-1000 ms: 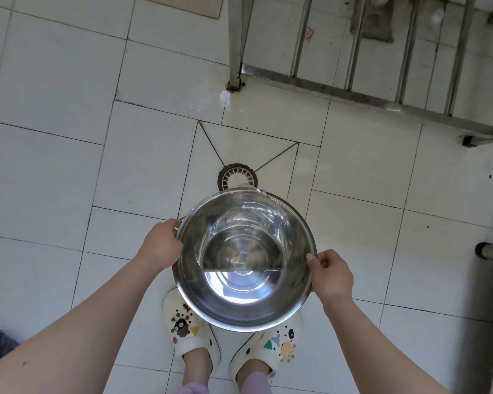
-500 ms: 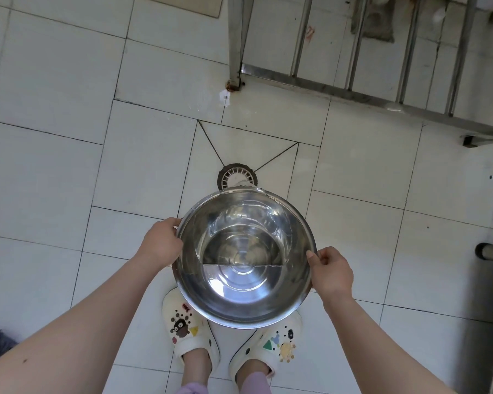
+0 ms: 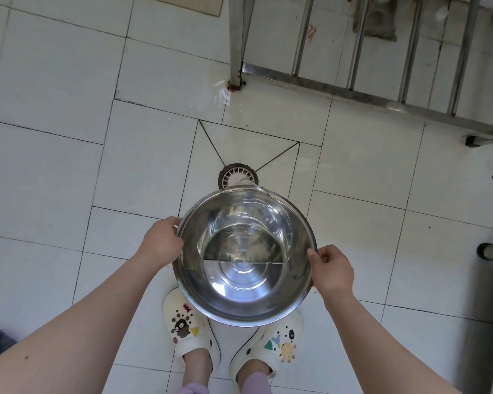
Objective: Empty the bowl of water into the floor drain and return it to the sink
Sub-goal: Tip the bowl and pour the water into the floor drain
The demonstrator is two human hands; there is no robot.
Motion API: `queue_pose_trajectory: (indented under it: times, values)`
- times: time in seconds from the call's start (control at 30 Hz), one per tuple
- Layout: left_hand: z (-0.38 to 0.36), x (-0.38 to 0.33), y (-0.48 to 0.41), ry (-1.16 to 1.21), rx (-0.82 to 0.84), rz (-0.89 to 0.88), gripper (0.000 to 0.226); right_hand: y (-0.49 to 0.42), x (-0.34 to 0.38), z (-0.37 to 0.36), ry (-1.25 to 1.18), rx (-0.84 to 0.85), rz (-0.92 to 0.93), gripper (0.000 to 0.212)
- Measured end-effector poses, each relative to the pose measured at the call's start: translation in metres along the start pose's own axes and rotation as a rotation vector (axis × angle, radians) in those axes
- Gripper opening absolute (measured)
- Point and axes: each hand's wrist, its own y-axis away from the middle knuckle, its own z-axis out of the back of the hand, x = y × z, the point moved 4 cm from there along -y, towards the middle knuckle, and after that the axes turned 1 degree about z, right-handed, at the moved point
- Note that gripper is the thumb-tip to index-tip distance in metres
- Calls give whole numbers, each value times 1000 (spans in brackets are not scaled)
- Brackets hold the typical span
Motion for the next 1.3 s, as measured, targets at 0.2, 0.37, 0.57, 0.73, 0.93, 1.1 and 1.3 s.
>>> queue_pose_trajectory:
  times: [0.2,0.37,0.57,0.73,0.93,1.1,1.3]
  values:
    - [0,3,-1,11,7,9,38,0,1,-2,7,-6,0,25]
    - [2,6,-1,-8,-3,18,41,1,1,-5,20,-7,5,24]
    - [4,7,0,-19,-4,22,40,1,2,-6,30,-7,4,25]
    - [6,6,2,-4,10,26,39,3,2,-6,42,-6,6,25]
    - [8,4,4,5,14,28,39,3,2,-4,34,-4,-3,25]
    - [9,1,8,24,21,25,37,4,3,-2,32,-3,-8,25]
    - [9,2,12,44,34,40,38,7,3,-1,22,9,-19,25]
